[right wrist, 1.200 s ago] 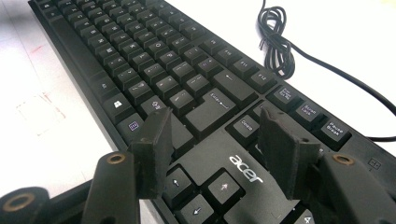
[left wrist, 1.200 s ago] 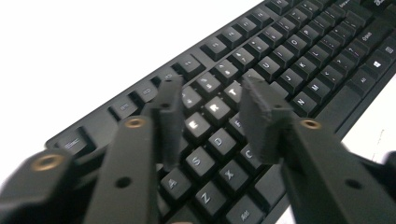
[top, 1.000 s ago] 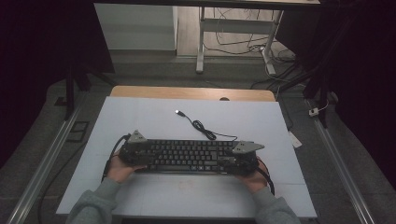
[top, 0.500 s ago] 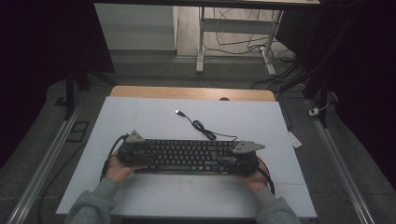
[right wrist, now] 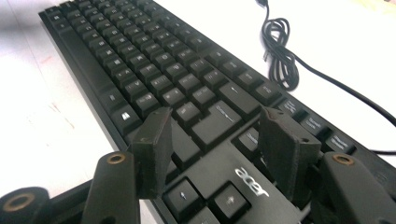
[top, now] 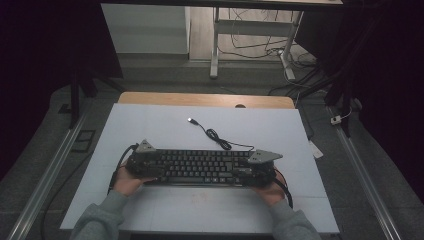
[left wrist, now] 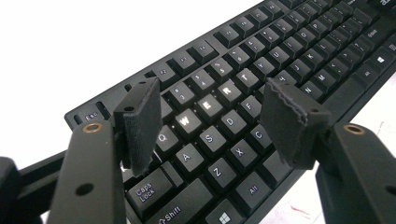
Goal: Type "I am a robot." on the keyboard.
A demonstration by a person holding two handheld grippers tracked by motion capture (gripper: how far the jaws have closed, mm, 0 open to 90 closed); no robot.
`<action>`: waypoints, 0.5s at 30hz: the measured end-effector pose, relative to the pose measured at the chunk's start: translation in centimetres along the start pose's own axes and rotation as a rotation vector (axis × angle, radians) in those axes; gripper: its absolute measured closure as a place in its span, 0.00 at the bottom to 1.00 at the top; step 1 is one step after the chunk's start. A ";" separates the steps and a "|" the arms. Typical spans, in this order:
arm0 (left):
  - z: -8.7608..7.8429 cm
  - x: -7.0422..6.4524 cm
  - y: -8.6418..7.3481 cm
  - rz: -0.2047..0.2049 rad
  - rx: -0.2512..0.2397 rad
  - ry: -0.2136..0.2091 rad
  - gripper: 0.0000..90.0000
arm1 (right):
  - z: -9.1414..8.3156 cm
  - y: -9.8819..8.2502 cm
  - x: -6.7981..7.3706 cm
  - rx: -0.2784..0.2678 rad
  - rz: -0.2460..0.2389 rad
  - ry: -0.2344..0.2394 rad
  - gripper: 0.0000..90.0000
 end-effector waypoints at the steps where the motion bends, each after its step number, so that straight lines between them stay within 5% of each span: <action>1: 0.0 0.0 0.0 0.002 0.001 -0.001 0.42 | 0.1 0.1 0.1 0.002 -0.001 0.002 0.50; 15: 0.2 -0.2 0.0 0.018 0.006 0.003 0.42 | 1.3 1.4 0.8 -0.021 0.012 0.048 0.52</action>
Point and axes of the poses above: each handheld gripper's, and its own axes: z roughly forward along the jaws, y roughly out of its top, x roughly to its left, the point moved 5 cm from there along z, roughly forward along the jaws, and after that the axes turned 10 degrees about y, right-handed, at the moved point
